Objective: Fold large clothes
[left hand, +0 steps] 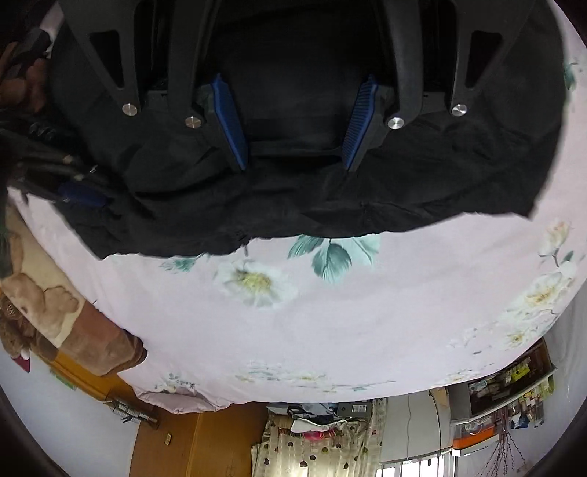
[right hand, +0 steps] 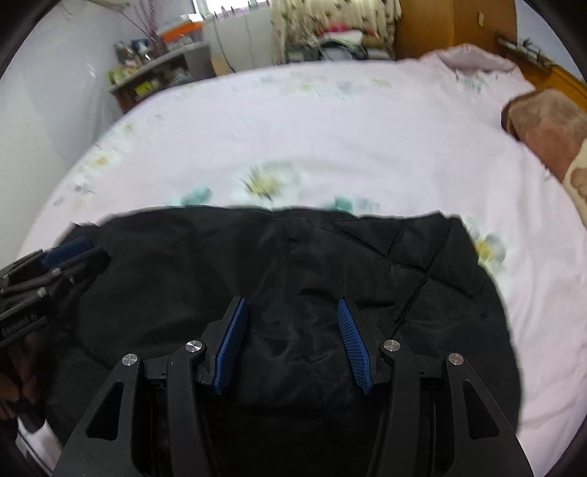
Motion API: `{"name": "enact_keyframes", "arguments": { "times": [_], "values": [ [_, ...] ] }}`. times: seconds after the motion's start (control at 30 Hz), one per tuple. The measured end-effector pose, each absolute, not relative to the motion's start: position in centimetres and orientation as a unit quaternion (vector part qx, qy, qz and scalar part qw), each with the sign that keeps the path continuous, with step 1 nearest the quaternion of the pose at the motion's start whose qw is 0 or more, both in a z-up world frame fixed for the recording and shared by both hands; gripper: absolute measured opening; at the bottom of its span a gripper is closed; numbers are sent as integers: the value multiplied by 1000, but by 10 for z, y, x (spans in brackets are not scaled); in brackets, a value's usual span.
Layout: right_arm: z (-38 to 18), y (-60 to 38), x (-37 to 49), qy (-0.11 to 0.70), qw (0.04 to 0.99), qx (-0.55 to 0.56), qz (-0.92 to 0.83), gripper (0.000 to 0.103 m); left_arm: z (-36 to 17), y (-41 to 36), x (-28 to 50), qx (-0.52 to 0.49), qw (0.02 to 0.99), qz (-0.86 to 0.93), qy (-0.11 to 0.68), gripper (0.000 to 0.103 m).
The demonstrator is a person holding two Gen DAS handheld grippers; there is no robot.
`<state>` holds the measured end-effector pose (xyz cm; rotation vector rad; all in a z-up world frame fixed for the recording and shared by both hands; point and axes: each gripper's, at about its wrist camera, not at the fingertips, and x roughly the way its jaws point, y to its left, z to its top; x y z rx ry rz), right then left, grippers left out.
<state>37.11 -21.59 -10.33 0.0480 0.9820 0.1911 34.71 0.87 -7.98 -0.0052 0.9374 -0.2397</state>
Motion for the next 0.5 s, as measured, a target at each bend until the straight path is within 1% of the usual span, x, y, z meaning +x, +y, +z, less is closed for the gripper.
{"name": "enact_keyframes", "arguments": {
  "times": [0.07,0.13,0.23,0.3,0.43,0.5],
  "values": [
    [-112,-220,376,473,876,28,86,51,-85,10,351,-14,886,-114,449,56],
    [-121,-218,380,474,877,18,81,51,-88,6,353,-5,886,-111,450,56],
    [-119,-219,384,476,876,15,76,51,-82,4,350,2,884,-109,454,56],
    [-106,-222,375,467,881,12,78,51,-67,9,342,0,886,-111,450,56],
    [-62,-240,330,413,907,8,79,51,-33,37,301,12,910,-103,402,56],
    [-52,-253,307,396,915,7,72,51,-26,63,277,8,919,-81,386,56]
  ]
}}
